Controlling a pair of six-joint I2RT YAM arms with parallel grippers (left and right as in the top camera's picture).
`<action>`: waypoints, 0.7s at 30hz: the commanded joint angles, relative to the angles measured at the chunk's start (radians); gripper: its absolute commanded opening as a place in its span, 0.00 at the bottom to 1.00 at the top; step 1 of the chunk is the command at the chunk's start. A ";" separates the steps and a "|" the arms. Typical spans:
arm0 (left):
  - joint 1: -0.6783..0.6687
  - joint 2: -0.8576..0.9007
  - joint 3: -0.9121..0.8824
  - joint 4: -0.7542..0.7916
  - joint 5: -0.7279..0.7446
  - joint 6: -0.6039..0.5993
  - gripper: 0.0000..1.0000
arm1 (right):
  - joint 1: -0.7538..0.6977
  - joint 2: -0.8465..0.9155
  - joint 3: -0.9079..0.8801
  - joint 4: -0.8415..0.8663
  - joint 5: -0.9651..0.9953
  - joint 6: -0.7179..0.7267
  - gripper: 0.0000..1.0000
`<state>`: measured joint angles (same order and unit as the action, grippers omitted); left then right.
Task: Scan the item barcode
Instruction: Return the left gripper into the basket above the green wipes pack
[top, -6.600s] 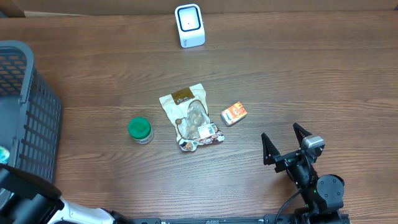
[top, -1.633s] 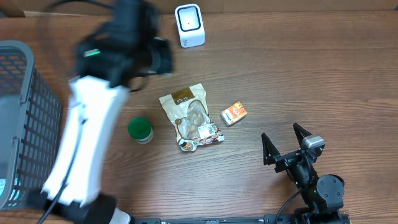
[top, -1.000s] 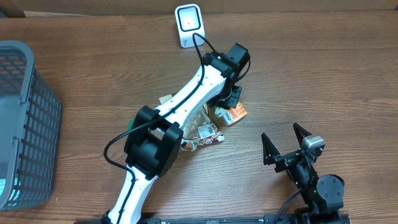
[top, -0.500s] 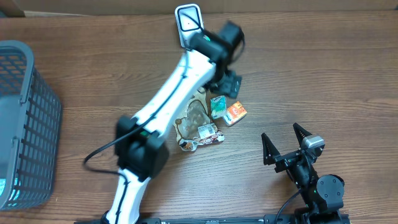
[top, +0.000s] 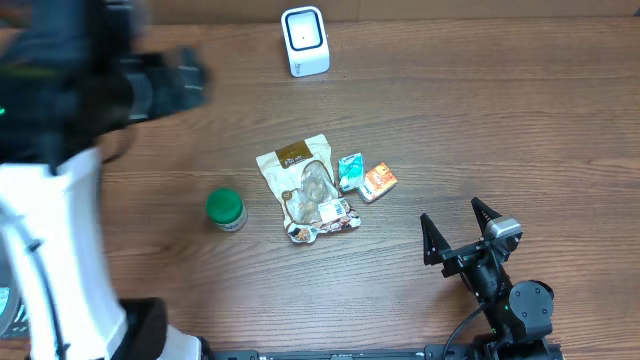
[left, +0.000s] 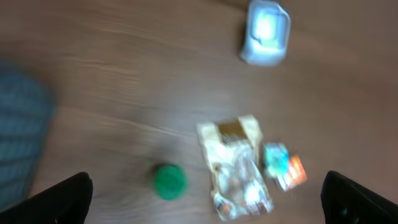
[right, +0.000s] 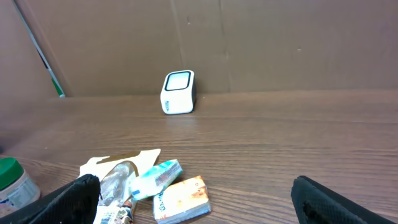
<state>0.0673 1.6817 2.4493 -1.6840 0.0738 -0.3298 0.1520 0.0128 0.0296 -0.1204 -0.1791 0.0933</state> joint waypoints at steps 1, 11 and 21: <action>0.219 -0.067 -0.009 -0.006 0.048 0.016 1.00 | 0.006 -0.010 0.001 0.006 -0.002 -0.004 1.00; 0.778 -0.076 -0.293 -0.003 -0.028 -0.058 1.00 | 0.006 -0.010 0.001 0.006 -0.002 -0.004 1.00; 0.950 -0.036 -0.657 0.166 -0.175 -0.082 1.00 | 0.006 -0.010 0.001 0.006 -0.002 -0.004 1.00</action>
<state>0.9916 1.6474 1.8648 -1.5497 -0.0444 -0.3916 0.1520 0.0128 0.0296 -0.1204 -0.1791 0.0933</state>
